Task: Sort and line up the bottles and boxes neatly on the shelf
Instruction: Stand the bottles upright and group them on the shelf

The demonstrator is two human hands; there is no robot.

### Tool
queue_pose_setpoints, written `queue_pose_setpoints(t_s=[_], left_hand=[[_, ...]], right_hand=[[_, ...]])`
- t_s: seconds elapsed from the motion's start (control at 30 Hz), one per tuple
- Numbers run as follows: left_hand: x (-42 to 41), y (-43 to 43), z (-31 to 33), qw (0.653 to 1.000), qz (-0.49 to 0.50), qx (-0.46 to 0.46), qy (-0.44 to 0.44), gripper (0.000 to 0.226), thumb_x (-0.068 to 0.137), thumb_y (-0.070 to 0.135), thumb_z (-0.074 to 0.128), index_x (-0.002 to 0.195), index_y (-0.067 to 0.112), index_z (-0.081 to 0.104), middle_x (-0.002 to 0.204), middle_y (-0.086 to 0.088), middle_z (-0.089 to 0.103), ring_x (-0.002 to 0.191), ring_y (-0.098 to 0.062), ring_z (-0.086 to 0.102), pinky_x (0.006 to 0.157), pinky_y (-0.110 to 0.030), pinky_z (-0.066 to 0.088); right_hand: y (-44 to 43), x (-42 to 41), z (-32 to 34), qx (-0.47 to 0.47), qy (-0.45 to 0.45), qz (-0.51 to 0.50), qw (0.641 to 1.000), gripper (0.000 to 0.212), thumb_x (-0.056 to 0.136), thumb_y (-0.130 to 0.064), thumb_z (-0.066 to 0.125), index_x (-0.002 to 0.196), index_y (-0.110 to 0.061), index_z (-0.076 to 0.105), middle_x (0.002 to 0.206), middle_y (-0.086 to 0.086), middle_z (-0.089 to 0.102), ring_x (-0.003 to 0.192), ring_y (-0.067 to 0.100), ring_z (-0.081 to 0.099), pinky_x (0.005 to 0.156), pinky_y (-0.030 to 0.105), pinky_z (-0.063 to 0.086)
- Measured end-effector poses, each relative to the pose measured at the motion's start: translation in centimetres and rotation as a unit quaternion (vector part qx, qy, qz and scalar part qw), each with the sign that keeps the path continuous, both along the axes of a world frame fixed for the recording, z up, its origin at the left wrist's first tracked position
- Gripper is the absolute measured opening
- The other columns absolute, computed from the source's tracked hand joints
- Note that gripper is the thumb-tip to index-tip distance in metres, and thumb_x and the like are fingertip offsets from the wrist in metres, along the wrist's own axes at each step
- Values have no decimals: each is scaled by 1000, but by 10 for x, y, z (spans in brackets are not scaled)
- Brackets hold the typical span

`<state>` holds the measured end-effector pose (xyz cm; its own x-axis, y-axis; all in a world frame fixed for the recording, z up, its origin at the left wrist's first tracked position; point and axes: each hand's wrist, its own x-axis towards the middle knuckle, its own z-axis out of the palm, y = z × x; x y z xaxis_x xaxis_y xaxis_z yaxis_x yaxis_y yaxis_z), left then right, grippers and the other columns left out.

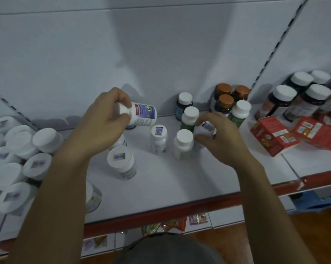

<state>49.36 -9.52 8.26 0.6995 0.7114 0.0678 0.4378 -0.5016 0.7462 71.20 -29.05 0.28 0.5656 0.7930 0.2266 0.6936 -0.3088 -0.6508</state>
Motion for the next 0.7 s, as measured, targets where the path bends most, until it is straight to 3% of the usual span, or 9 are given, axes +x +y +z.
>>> queue_pose_setpoints(t_s=[0.03, 0.1, 0.17, 0.23, 0.37, 0.47, 0.53, 0.6, 0.7], left_hand=[[-1, 0, 0, 1000, -4, -1, -4, 30, 92, 6, 57, 95, 35, 54, 111, -3, 58, 82, -20, 58, 75, -41, 51], [-3, -2, 1, 1000, -12, -6, -23, 32, 90, 0, 58, 91, 31, 55, 110, -4, 58, 74, -6, 61, 66, -25, 50], [-3, -6, 1, 999, -16, -18, -48, 29, 88, -8, 57, 88, 21, 55, 106, -8, 59, 63, 4, 60, 56, -11, 44], [-1, -8, 2, 997, -20, -29, -73, 26, 86, -12, 56, 86, 14, 54, 103, -13, 63, 61, 6, 58, 54, -9, 43], [3, -5, 0, 992, -22, -40, -115, 26, 84, -14, 56, 86, 11, 53, 104, -13, 65, 70, 4, 64, 55, -9, 44], [4, -2, -2, 991, -25, -41, -125, 28, 88, -8, 57, 90, 20, 54, 100, 4, 67, 86, -7, 69, 58, -14, 48], [5, 0, -3, 991, -29, -44, -127, 32, 89, -6, 57, 89, 25, 54, 93, 12, 66, 88, -11, 68, 57, -17, 48], [6, 0, -4, 991, -35, -40, -125, 33, 90, -4, 56, 89, 29, 55, 95, 11, 65, 86, -13, 67, 57, -17, 48], [6, -1, -1, 989, -38, -36, -138, 32, 95, 3, 56, 91, 35, 58, 100, 13, 63, 79, -10, 65, 55, -17, 46]], right_hand=[[-3, -1, 0, 27, 7, -11, 1000, 36, 84, -13, 79, 107, -34, 59, 111, -7, 59, 94, 9, 53, 81, 34, 54], [-11, 1, 6, 87, 41, -29, 995, 36, 86, -7, 75, 108, -30, 59, 108, -10, 62, 94, 8, 58, 83, 37, 57], [-20, 7, 16, 129, 74, -33, 988, 41, 86, 4, 70, 113, -25, 59, 114, -8, 63, 105, 7, 62, 90, 34, 57], [-25, 14, 25, 182, 140, -18, 973, 44, 83, 15, 64, 114, -15, 59, 119, 0, 65, 115, 12, 63, 97, 36, 55], [-26, 15, 30, 329, 360, 49, 872, 49, 73, 22, 50, 108, -10, 61, 107, 10, 66, 114, 31, 62, 97, 47, 51], [-27, 10, 32, 357, 443, 24, 822, 41, 81, 13, 50, 106, -15, 65, 113, 9, 68, 117, 34, 63, 98, 54, 51], [-28, 4, 39, 345, 445, -4, 827, 25, 92, 0, 54, 111, -12, 64, 126, 13, 66, 121, 36, 63, 96, 53, 54], [-27, -2, 50, 330, 440, -40, 834, 16, 103, -16, 54, 114, -12, 65, 130, 14, 66, 111, 32, 68, 81, 41, 62], [-20, -9, 65, 276, 384, -87, 877, 36, 106, -38, 45, 111, -11, 68, 109, 12, 74, 75, 25, 67, 53, 29, 56]])
